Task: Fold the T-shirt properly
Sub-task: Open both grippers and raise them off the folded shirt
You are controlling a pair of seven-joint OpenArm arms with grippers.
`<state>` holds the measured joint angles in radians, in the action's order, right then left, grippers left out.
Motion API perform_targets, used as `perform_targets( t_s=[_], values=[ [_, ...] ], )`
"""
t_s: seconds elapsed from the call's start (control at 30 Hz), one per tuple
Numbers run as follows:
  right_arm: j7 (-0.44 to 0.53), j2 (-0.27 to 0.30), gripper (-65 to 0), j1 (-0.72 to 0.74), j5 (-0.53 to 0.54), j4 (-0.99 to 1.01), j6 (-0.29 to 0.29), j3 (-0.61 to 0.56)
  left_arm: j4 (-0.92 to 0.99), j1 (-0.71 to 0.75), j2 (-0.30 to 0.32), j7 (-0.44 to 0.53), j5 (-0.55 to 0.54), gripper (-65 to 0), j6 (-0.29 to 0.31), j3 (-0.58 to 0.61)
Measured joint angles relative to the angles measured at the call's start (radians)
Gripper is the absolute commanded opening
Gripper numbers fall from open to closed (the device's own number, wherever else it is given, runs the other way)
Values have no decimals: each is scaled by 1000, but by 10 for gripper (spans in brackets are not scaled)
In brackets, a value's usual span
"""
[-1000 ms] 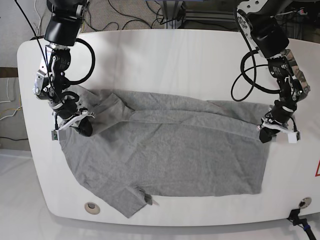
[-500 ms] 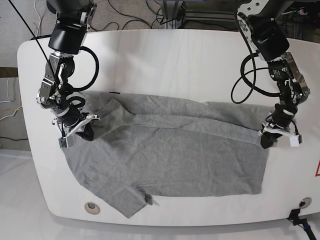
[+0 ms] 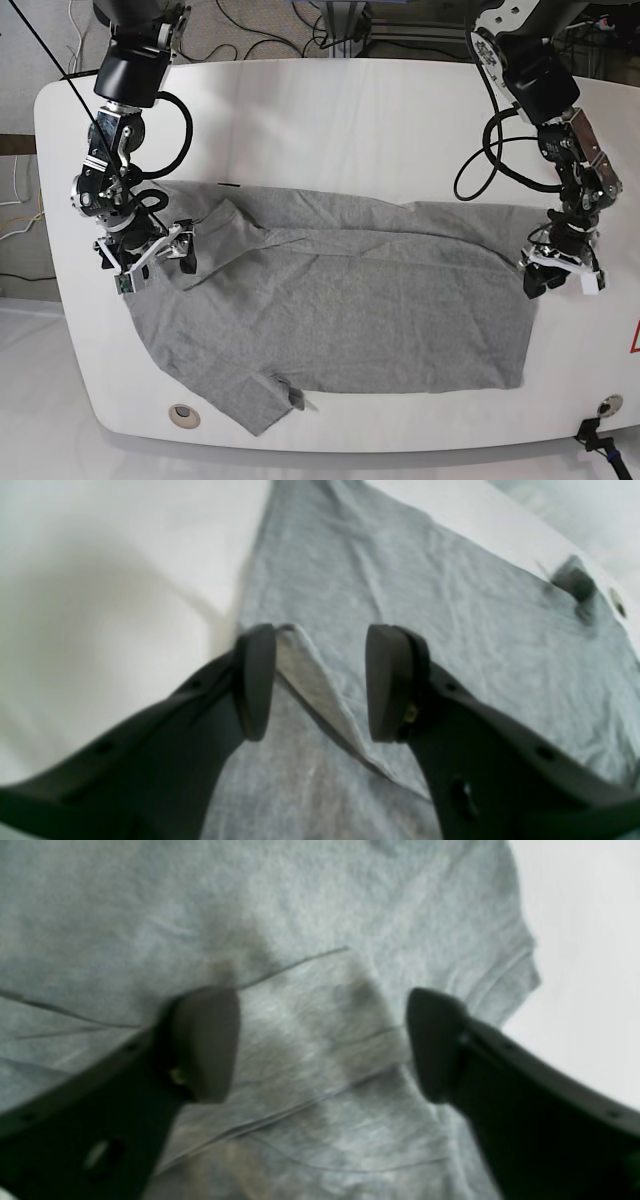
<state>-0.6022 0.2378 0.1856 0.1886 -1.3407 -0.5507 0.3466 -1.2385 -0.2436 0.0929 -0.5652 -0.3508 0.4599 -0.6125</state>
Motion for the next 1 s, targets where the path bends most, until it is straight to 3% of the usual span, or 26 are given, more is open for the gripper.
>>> perform_targets(
  t_s=[0.27,0.53,0.87,1.0],
  values=[
    [34,86,-114,-177,-2,-151,0,34,-175,142,47,32,62,-369,-6,-5],
    [32,89,-114,-322,-2,-199,-4,144,-277,280,88,73,59,-369,5,1],
    [45,90,-114,-350,-1,-166,-4,150,-311,355,97,70,58,-373,12,5],
    [90,89,-116,-349,-1,-103,-5,150,-311,363,97,93,59,-374,60,3]
  ],
)
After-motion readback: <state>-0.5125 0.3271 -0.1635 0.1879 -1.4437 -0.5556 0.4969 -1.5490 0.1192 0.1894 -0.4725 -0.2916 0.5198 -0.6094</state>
